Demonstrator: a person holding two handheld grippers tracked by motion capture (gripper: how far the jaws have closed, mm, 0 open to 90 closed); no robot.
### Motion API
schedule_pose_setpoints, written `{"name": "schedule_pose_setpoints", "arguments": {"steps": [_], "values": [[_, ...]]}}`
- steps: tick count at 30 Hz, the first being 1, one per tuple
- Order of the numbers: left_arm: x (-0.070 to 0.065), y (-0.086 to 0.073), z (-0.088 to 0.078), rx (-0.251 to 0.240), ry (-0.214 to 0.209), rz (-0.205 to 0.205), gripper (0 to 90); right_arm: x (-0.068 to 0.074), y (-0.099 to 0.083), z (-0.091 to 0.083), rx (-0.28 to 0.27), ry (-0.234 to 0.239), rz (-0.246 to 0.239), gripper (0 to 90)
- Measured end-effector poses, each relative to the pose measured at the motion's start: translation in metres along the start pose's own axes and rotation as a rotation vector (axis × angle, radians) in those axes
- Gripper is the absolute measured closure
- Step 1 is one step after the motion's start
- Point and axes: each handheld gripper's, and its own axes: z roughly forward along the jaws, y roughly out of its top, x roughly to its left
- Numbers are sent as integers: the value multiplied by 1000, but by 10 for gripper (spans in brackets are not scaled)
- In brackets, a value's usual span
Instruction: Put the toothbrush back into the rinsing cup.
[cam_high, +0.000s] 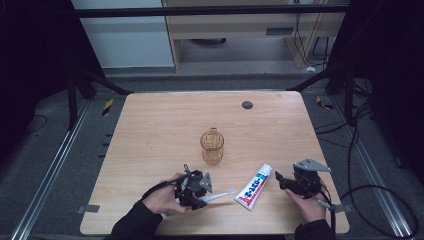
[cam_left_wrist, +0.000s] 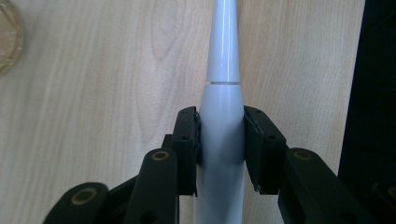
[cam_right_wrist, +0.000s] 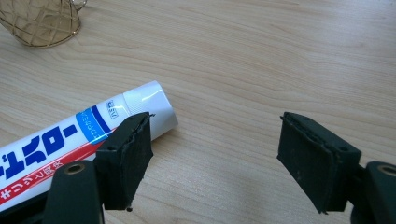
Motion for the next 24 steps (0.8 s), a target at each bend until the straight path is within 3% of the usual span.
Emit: {"name": "schedule_pose_setpoints", "arguments": {"steps": [15,24], "values": [[11,-8,-33,-133,96,-106,673,0,0,0,1,-1,0,260],[17,-17,-59,-279,187,-183,673,0,0,1,-1,-3,1,260]]}}
